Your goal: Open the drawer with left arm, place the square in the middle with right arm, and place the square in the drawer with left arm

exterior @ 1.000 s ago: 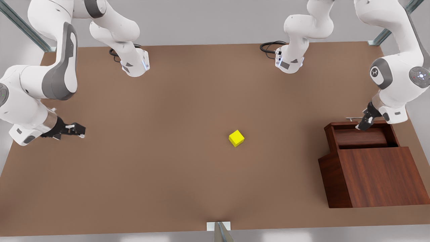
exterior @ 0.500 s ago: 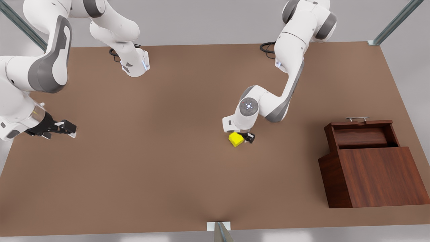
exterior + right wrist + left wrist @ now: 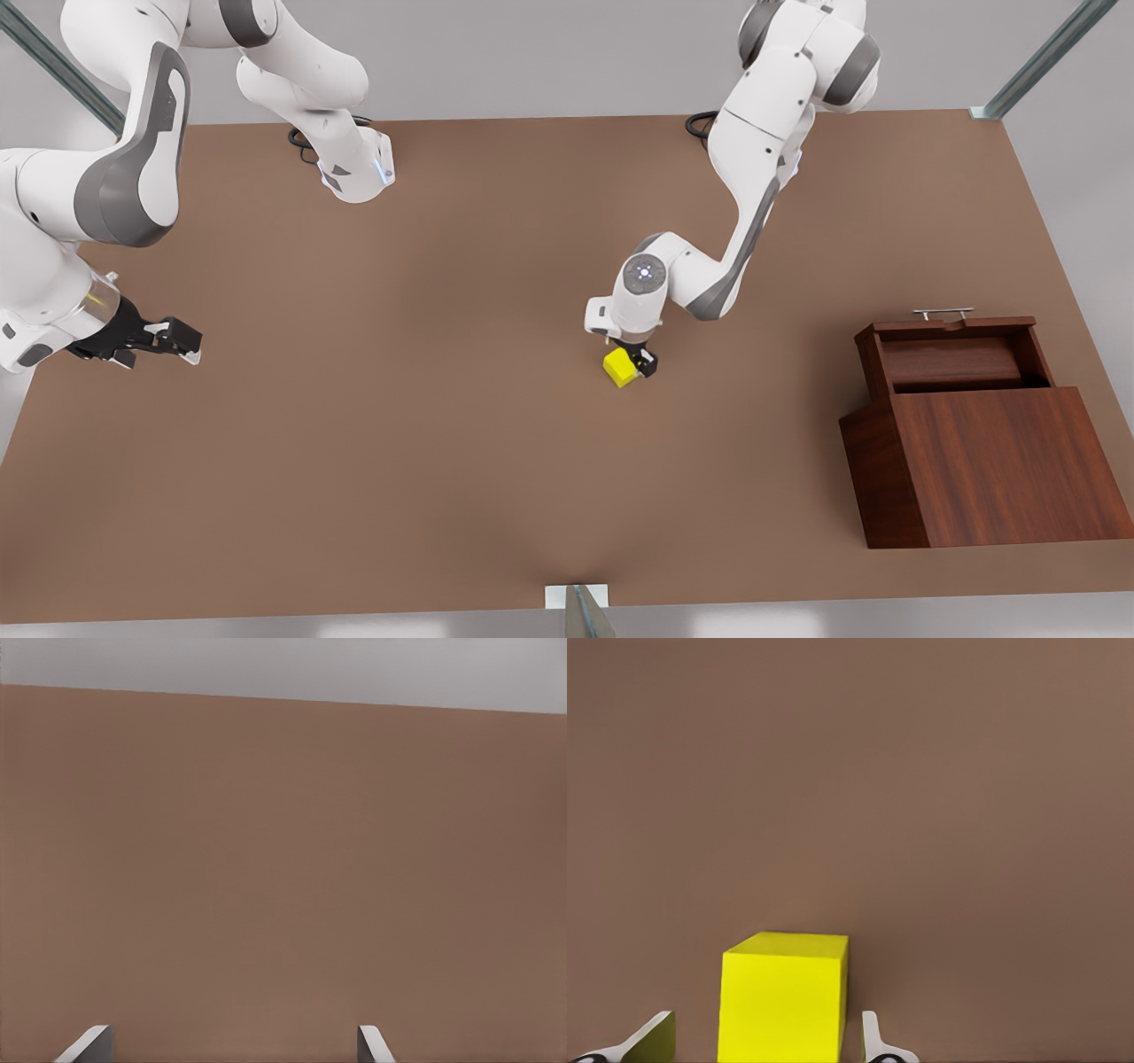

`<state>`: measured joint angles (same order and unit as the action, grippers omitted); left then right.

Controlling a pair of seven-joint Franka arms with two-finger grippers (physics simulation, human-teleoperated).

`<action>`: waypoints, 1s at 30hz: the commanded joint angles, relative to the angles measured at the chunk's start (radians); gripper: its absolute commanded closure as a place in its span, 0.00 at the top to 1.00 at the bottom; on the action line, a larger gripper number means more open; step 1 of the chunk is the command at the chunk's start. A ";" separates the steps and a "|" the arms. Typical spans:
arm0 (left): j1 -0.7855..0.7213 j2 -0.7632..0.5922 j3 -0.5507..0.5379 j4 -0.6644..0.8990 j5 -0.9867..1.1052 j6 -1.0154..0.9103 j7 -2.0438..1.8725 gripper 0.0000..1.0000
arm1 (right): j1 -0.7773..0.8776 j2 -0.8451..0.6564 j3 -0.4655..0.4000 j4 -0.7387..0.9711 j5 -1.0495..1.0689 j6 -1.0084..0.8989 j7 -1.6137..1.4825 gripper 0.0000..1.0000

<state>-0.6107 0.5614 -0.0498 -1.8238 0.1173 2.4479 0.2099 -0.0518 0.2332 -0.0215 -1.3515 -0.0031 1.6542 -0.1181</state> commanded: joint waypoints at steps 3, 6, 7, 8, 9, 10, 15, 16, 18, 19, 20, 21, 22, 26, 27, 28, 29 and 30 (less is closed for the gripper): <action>0.002 0.014 0.002 0.000 0.048 0.011 0.002 1.00 | 0.000 0.000 0.000 0.000 0.000 -0.001 0.002 1.00; 0.000 0.025 0.002 -0.002 0.048 0.022 0.002 1.00 | -0.002 -0.003 -0.002 0.000 0.000 -0.001 0.002 1.00; 0.002 0.032 0.002 -0.005 0.048 0.025 0.002 1.00 | -0.002 -0.005 -0.002 0.000 0.000 -0.002 0.002 1.00; 0.000 0.041 0.002 -0.006 0.048 0.036 0.002 1.00 | -0.002 -0.005 -0.002 0.000 0.000 -0.002 0.002 1.00; 0.000 0.048 0.002 -0.006 0.048 0.037 0.002 1.00 | -0.002 -0.005 -0.002 0.002 0.002 -0.001 0.002 1.00; 0.000 0.054 0.002 -0.006 0.048 0.048 0.002 1.00 | -0.002 -0.003 -0.002 0.003 0.000 -0.001 0.002 1.00; 0.000 0.100 0.002 -0.005 0.048 0.088 0.000 1.00 | -0.002 -0.003 -0.002 0.005 0.002 -0.001 0.002 1.00; 0.000 0.106 0.002 -0.005 0.048 0.105 0.000 1.00 | 0.000 -0.003 -0.002 0.005 0.002 -0.001 0.002 1.00; 0.000 0.111 0.004 -0.005 0.048 0.106 0.000 0.92 | -0.002 -0.002 -0.002 0.005 0.002 -0.001 0.002 1.00; 0.000 0.111 0.004 -0.005 0.047 0.106 0.000 0.87 | -0.002 -0.005 -0.002 0.005 0.000 -0.002 0.002 1.00; 0.000 0.111 0.004 -0.005 0.047 0.106 0.000 0.80 | 0.000 -0.005 -0.002 0.005 -0.005 -0.007 0.000 1.00; 0.000 0.111 0.004 -0.005 0.047 0.106 0.000 0.76 | -0.002 -0.003 -0.002 0.005 0.002 -0.002 0.002 1.00; 0.002 0.111 0.004 -0.005 0.047 0.106 0.000 0.75 | 0.001 -0.003 -0.002 0.005 0.002 -0.001 0.002 1.00; 0.002 0.104 0.004 -0.005 0.048 0.098 -0.001 0.73 | -0.005 -0.005 -0.005 0.026 0.003 -0.011 0.003 1.00; 0.000 0.100 0.004 -0.003 0.047 0.094 -0.001 0.73 | -0.010 -0.003 -0.003 0.028 0.005 -0.011 0.003 1.00; 0.002 0.095 0.004 -0.003 0.048 0.092 -0.003 0.73 | -0.013 -0.002 -0.003 0.028 0.005 -0.011 0.003 1.00; 0.002 0.091 0.004 -0.003 0.048 0.091 -0.006 0.73 | -0.020 0.000 -0.003 0.028 0.005 -0.011 0.003 1.00; 0.002 0.084 0.004 -0.002 0.048 0.075 -0.009 0.73 | -0.020 0.003 -0.003 0.026 0.005 -0.011 0.003 1.00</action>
<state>-0.6090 0.6445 -0.0460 -1.8227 0.1656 2.5201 0.2008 -0.0705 0.2363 -0.0245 -1.3253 0.0015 1.6429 -0.1150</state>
